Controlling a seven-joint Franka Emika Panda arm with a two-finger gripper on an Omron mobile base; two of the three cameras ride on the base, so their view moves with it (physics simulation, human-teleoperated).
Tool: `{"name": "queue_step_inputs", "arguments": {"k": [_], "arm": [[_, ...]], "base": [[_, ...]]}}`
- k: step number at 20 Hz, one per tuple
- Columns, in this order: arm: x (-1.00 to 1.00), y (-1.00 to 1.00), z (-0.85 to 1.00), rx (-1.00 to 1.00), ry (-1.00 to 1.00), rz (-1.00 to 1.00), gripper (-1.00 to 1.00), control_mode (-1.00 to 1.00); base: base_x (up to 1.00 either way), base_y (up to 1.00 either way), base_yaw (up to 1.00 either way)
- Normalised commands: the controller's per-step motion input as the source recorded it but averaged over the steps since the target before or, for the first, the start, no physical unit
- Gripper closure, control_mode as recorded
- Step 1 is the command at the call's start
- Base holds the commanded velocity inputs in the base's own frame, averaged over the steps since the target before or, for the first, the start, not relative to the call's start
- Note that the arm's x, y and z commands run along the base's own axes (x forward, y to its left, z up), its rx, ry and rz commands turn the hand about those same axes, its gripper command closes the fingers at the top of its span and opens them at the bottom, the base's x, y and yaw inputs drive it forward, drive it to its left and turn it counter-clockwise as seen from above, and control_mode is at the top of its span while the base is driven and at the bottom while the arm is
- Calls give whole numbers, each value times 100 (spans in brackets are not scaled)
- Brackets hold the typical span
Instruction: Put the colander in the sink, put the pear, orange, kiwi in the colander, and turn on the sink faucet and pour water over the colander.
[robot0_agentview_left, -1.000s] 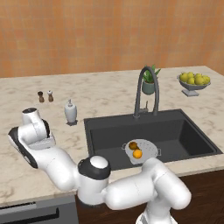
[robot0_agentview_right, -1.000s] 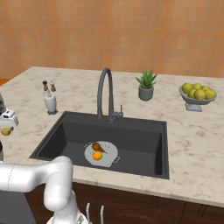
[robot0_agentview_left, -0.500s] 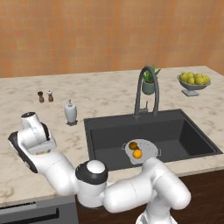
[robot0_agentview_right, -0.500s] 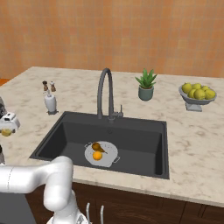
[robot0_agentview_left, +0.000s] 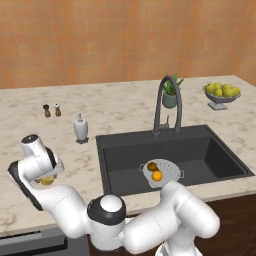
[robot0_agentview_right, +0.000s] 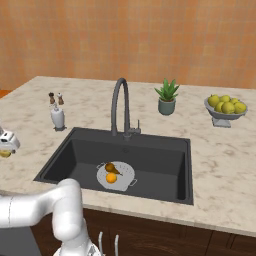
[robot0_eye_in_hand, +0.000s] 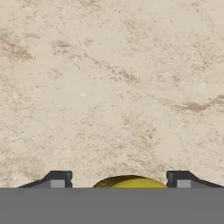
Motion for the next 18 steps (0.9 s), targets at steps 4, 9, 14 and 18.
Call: {"name": "queue_step_inputs", "arguments": {"k": [4, 9, 14, 18], "arm": [[-13, -21, -6, 10, -21, -4, 100, -100], [-1, -45, 37, 24, -18, -10, 100, -100], [0, -100, 93, 36, 1, -19, 100, -100], [-7, -100, 74, 13, 21, -42, 100, -100]], "base": [[0, 0, 0], [0, 0, 0], [0, 0, 0], [0, 0, 0]]}}
